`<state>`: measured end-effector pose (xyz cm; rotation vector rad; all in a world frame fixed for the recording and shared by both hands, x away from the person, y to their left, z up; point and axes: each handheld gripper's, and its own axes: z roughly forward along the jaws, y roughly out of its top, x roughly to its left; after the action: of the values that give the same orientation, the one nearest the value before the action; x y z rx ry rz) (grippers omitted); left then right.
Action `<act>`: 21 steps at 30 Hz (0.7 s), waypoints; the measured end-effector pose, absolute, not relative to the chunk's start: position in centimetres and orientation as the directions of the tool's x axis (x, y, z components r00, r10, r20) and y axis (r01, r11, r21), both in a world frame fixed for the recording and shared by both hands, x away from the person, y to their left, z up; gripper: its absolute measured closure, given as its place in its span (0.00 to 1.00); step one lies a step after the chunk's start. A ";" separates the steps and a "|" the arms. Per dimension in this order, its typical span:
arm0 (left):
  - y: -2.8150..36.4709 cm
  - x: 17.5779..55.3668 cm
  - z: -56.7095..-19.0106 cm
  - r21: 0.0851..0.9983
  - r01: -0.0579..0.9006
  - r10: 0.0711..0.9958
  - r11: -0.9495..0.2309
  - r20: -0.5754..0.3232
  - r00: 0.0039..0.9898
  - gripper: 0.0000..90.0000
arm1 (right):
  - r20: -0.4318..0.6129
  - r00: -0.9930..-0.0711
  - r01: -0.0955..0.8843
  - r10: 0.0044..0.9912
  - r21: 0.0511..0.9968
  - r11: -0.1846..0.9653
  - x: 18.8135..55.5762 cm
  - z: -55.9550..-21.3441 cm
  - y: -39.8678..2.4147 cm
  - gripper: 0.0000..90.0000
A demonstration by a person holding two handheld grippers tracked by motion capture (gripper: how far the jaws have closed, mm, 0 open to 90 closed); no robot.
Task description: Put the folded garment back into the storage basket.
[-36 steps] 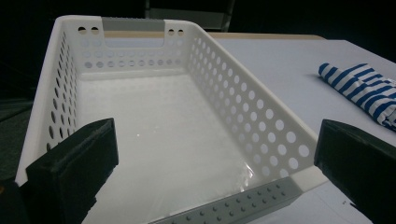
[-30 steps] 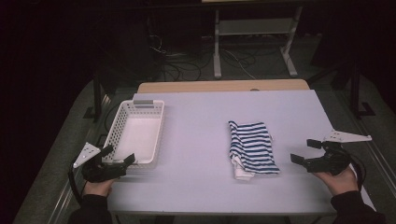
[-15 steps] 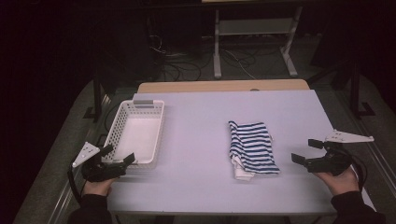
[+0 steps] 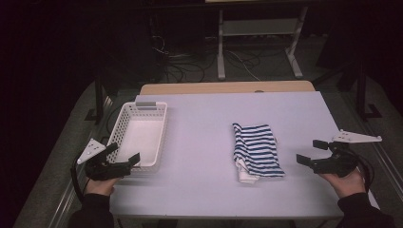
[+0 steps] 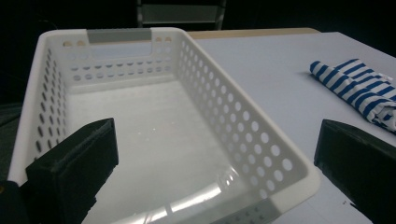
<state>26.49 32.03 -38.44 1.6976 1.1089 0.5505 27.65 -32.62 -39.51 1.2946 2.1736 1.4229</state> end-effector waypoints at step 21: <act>29.8 28.8 -36.4 0.891 0.435 0.844 -0.130 -0.131 0.521 0.00 | 0.224 -0.593 0.550 0.774 0.814 0.186 28.7 -37.4 -32.5 0.00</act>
<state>28.79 29.82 -36.40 1.7549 1.0754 0.5081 28.68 -32.49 -37.40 1.2711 2.2231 1.3640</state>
